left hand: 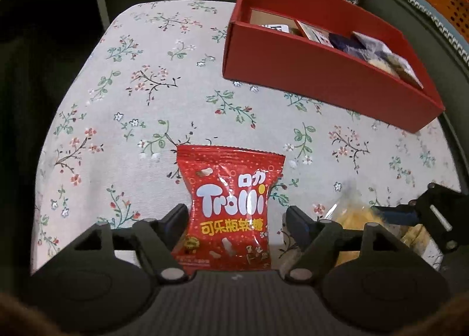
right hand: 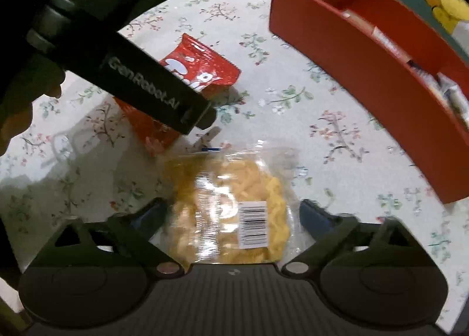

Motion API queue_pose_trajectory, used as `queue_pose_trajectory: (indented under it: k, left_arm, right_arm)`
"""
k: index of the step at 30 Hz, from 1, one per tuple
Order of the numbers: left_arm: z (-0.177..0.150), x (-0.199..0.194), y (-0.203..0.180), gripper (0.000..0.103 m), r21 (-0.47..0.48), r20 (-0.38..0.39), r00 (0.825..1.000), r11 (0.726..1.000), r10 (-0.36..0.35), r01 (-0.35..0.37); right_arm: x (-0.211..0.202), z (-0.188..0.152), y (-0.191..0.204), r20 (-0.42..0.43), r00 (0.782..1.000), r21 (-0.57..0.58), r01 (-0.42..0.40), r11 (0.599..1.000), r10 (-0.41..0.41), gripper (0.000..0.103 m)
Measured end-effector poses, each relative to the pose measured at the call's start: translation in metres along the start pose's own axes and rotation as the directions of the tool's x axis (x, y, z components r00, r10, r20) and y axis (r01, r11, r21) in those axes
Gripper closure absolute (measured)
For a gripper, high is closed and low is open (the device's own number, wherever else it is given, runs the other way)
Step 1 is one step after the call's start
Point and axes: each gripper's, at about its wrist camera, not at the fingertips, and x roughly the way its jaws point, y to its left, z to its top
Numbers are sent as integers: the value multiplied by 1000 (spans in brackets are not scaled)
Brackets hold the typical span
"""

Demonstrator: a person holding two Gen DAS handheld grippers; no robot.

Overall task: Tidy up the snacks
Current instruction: 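Grasp red Trolli gummy pack with left gripper while right gripper grasps clear cracker bag, then carry Trolli pack and cracker bag up and over the red box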

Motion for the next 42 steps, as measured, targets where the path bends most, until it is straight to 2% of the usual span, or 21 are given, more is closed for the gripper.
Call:
queue_pose_trajectory:
  k: [1, 4, 7, 10, 20, 33, 42]
  left_arm:
    - [-1, 0, -2, 24, 4, 2, 1000, 1000, 10, -10]
    - [-2, -1, -6, 41, 16, 15, 998, 998, 68, -69]
    - [-3, -5, -1, 44, -20, 19, 999, 999, 45, -45]
    - [-4, -10, -2, 45, -16, 32, 998, 998, 57, -56]
    - [-9, -32, -9, 46, -31, 83, 997, 1000, 0, 2]
    - [0, -44, -46, 46, 15, 143, 989, 1000, -20, 18]
    - [13, -48, -68, 46, 68, 198, 980, 998, -5, -9]
  right_arm:
    - [-3, 0, -3, 3, 1000, 11, 12, 1000, -12, 23]
    - [-11, -3, -7, 8, 999, 28, 46, 999, -46, 25]
    - [-22, -9, -11, 36, 995, 40, 88, 995, -89, 25]
    - [-39, -11, -20, 81, 991, 84, 103, 991, -109, 25]
    - [-80, -10, -41, 190, 969, 204, 118, 972, -158, 25]
    - [-75, -13, -63, 160, 952, 284, 210, 936, -262, 25]
    - [-80, -13, -91, 173, 936, 338, 236, 911, -306, 25]
